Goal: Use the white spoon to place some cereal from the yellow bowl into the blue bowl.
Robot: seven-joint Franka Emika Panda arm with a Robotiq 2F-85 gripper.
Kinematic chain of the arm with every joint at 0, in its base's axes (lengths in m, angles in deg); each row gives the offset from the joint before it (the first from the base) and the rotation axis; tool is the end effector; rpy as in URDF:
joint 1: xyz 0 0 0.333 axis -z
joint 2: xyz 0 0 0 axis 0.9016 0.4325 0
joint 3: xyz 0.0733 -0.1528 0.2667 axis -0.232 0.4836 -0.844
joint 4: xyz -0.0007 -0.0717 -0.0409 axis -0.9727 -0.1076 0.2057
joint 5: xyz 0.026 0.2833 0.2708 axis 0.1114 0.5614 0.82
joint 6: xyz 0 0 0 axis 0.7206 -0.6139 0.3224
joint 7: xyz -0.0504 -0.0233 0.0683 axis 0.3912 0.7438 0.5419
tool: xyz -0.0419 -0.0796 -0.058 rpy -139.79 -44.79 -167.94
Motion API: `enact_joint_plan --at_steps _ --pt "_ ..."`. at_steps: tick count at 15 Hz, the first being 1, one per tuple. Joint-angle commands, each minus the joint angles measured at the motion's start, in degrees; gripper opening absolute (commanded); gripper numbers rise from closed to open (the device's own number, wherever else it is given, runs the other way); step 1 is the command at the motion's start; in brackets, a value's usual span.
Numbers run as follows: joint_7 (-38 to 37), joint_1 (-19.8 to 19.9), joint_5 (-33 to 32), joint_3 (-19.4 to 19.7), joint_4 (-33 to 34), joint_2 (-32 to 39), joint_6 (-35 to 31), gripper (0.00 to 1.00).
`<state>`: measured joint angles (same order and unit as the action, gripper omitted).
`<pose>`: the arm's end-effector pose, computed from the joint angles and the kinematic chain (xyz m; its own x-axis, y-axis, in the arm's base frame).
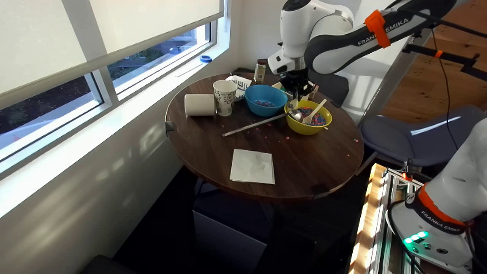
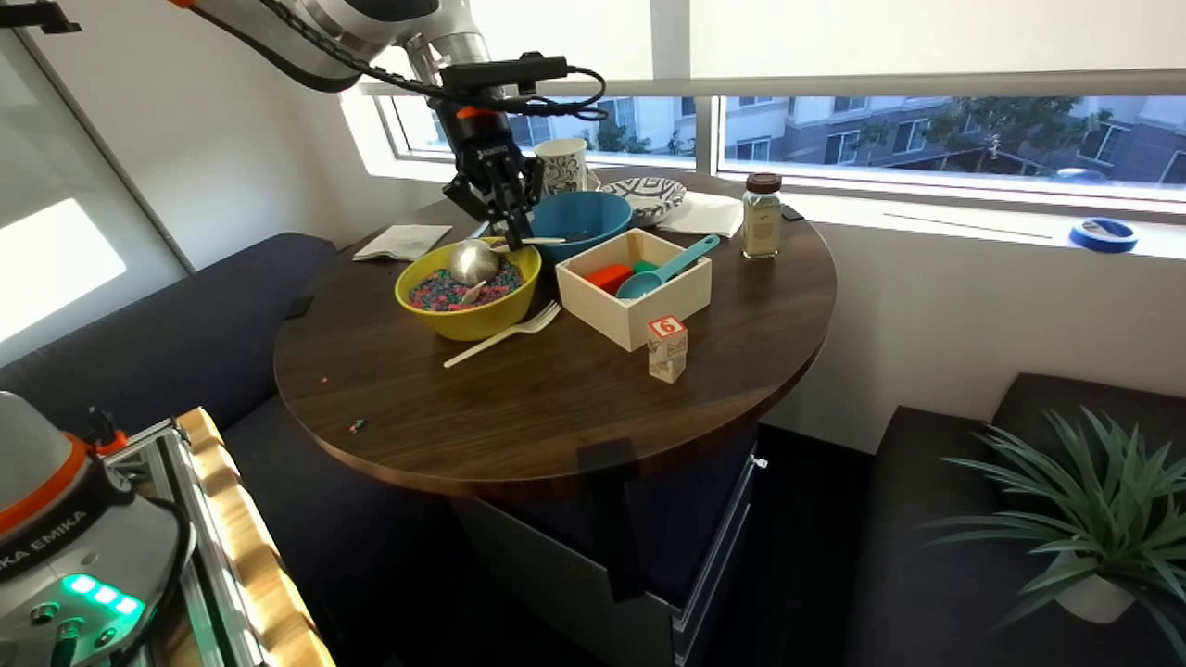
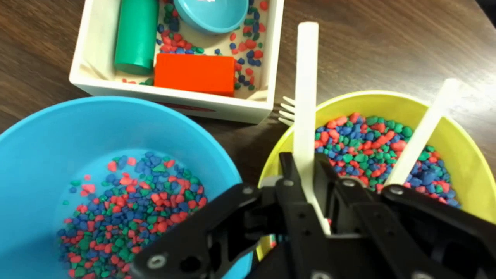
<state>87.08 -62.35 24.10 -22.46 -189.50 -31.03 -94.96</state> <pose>0.5220 -0.0444 0.3672 -0.0541 0.8945 -0.4439 0.9962 0.0180 -0.0851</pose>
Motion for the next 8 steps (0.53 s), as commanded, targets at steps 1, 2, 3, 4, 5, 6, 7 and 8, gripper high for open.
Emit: enact_joint_plan --at_steps 1,2,3,4,5,6,7,8 --pt "3.8 0.0 3.3 0.5 -1.8 -2.3 -1.3 0.04" --pt "4.5 0.0 3.8 0.6 -1.8 -2.6 -1.3 0.04" --pt "4.9 0.0 4.2 0.6 -1.9 -2.8 -1.4 0.04" --pt "5.3 -0.1 4.5 0.7 -1.9 -3.2 -1.5 0.04" --pt "5.5 -0.1 4.7 0.7 -2.0 -3.7 -1.4 0.04" --pt "5.9 -0.1 5.3 0.8 -1.9 -4.0 -1.3 0.04" --pt "6.3 -0.1 6.2 0.9 -1.7 -4.5 -0.9 0.04" --pt "6.1 0.0 6.8 1.0 -1.5 -4.8 -0.8 0.04"
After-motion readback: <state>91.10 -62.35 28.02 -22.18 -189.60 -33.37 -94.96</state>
